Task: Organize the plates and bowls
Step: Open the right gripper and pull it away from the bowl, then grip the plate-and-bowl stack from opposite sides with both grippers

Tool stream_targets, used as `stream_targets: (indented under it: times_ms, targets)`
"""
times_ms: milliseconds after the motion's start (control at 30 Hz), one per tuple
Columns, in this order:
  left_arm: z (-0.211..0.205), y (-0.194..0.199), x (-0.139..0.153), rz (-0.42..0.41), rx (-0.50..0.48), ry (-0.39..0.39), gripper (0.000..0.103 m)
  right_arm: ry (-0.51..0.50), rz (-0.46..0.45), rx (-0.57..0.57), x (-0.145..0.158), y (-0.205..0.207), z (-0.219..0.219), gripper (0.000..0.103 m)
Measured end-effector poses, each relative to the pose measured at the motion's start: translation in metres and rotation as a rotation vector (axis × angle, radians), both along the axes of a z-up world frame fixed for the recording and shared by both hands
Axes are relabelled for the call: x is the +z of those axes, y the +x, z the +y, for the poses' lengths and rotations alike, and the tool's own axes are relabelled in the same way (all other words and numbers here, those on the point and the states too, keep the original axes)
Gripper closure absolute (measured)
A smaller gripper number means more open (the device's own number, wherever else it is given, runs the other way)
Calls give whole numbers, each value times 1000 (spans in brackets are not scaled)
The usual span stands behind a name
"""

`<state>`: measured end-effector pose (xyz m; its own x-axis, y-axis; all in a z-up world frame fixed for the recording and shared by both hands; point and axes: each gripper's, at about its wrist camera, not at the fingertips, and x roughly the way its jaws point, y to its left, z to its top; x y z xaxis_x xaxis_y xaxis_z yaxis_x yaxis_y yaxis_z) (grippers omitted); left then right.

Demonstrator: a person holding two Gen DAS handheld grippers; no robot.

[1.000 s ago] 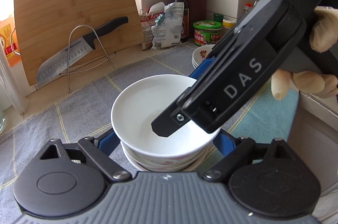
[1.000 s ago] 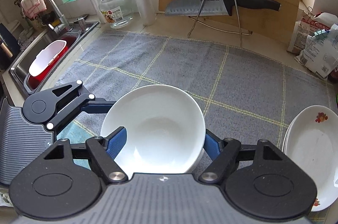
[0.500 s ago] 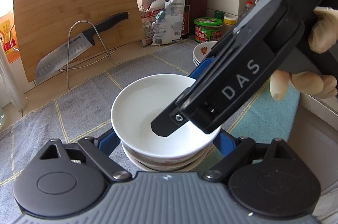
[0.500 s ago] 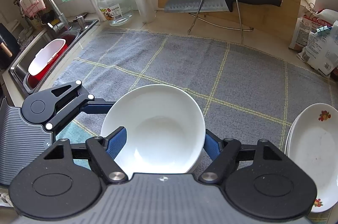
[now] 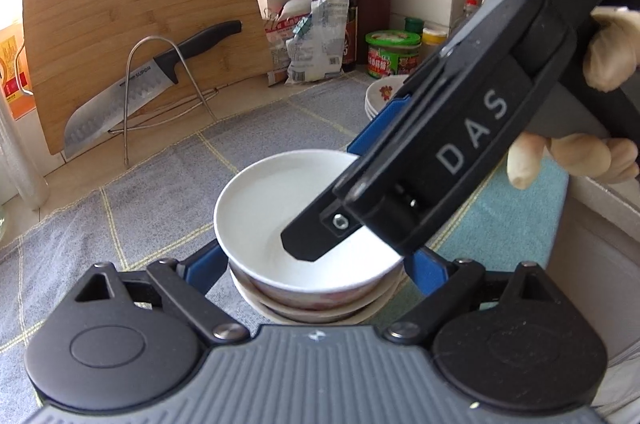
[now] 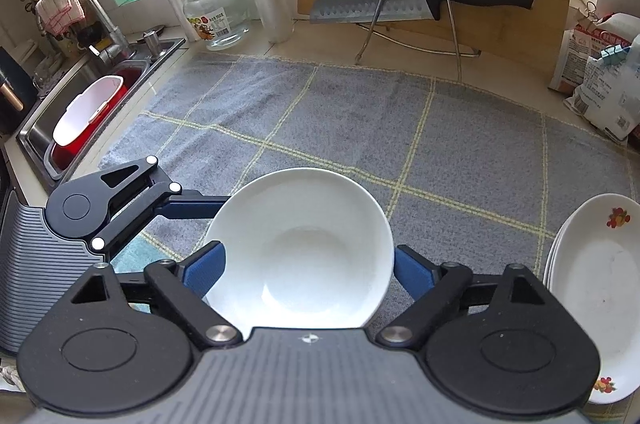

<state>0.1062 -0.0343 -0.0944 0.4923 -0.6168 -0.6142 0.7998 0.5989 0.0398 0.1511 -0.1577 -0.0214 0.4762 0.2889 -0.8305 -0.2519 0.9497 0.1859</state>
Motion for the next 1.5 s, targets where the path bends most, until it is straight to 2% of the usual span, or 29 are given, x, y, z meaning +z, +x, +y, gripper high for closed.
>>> stream_targets:
  times_ms: [200,467,767,967,1100,1233,1367,1500]
  targets:
    - [4,-2,1,-3,-8,-12,4,-2,-27,-1,5,-3,1,0]
    - [18,-4,7,0,-30,-15,3,-13,-48,6,6,-10,2,0]
    - [40,5,-11,101,4,-12,3,-19,-97,70,9,-29,-5,0]
    - [40,7,-27,142,50,24,3,-48,-133,174,7,-48,-14,0]
    - [34,6,-36,147,92,63,3,-71,-125,231,-8,-53,-23,0]
    - [26,6,-46,159,106,107,3,-127,-91,235,-40,-48,-30,0]
    - [18,5,-55,171,71,159,3,-198,-69,231,-71,-39,-25,0]
    - [14,9,-58,155,21,177,1,-219,-67,247,-88,-36,-15,0]
